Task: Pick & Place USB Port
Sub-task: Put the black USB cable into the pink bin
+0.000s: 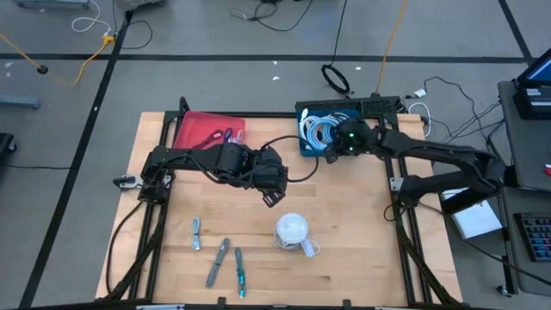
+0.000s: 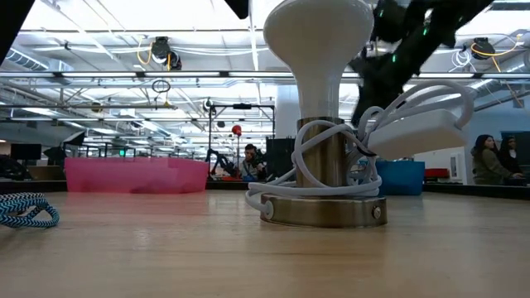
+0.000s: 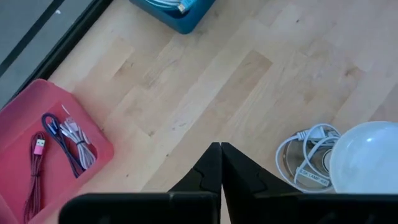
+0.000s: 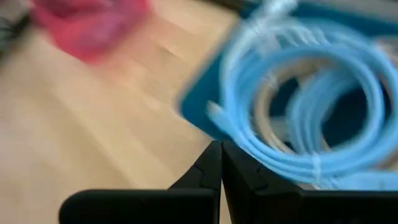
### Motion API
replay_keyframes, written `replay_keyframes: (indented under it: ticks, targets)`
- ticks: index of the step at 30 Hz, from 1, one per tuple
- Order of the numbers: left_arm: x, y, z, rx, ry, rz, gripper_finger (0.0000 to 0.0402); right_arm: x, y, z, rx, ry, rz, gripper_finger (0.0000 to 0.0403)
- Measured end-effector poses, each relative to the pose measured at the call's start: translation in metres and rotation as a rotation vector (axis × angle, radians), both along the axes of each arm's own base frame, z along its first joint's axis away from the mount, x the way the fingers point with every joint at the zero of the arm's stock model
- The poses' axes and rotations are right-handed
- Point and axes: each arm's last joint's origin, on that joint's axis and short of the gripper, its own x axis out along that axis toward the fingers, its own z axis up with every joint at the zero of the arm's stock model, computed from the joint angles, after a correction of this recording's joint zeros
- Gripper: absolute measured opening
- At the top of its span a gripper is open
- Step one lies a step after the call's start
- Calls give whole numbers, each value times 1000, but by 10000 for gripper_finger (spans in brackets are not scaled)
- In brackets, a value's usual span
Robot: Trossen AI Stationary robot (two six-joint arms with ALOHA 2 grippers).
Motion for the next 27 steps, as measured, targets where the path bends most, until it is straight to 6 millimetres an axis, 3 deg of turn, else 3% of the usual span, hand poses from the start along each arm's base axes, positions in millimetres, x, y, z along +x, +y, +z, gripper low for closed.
replay_keyframes:
  ticks: [6,12,19,23,27]
  targets:
    - [-3,-13,-2,-179,21,-34,4,-13,30,62,-15,-233,162,0]
    - [-16,-75,-36,-317,174,-55,22,-40,65,110,-35,-454,310,8]
    - [-55,-142,-110,-339,431,229,24,-58,79,123,-6,-549,348,67]
    - [-71,-168,-136,-358,434,339,42,-55,81,122,2,-541,363,111]
    - [-79,-179,-154,-387,420,420,92,-47,83,118,25,-516,376,147]
